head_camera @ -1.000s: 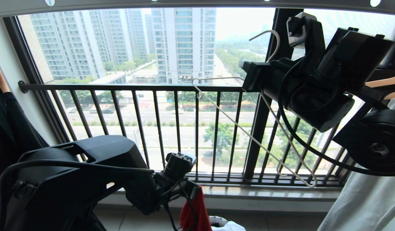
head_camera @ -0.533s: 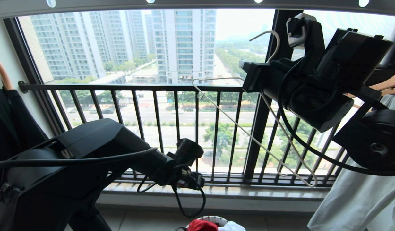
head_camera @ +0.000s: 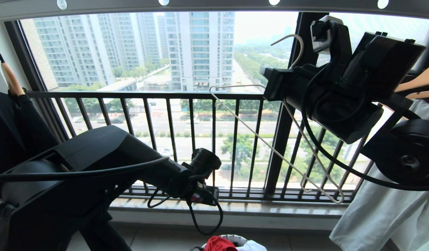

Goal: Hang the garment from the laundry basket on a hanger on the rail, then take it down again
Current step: Put clothes in the basket, then hang the clothes rack on the clothesline

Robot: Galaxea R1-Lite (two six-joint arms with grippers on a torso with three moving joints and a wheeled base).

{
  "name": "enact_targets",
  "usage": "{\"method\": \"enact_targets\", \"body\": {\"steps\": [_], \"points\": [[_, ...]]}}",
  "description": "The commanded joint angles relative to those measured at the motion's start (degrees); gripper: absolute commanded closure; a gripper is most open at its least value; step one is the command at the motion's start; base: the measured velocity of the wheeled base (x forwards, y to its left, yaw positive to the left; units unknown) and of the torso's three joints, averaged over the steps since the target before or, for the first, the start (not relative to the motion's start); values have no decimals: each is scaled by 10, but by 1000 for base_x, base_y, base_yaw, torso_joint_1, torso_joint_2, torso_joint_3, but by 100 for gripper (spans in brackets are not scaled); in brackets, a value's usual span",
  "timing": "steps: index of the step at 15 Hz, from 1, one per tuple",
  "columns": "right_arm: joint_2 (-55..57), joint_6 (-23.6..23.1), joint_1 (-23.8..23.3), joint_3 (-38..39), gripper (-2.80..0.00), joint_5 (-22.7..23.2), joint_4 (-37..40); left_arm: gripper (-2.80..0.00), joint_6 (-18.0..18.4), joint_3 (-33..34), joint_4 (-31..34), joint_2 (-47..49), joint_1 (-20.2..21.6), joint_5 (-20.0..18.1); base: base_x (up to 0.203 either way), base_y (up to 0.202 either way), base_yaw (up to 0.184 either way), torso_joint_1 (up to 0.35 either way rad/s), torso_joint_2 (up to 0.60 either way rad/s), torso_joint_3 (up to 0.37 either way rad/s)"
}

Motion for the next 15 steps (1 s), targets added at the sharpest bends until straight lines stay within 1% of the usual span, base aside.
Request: {"method": "enact_targets", "body": {"steps": [1,3,5,8,10,13,15], "points": [[2,0,0,7,0,0,-4,0,0,7,1,-26,0,1,0,0,0,0,0,0],[2,0,1,11,0,0,-5,0,1,12,7,-70,0,1,0,0,0,0,0,0],[2,-2,0,14,0,0,-5,0,2,14,35,-124,0,1,0,0,0,0,0,0],[-4,-17,3,24,0,2,-5,0,4,15,74,-206,0,1,0,0,0,0,0,0],[-23,-17,16,34,0,2,-5,0,8,14,97,-255,0,1,0,0,0,0,0,0],[-35,-18,37,47,0,-1,-5,0,9,15,104,-320,1,1,0,0,0,0,0,0],[-43,-24,40,48,0,-10,-15,0,7,15,102,-354,0,-1,0,0,0,0,0,0]]}}
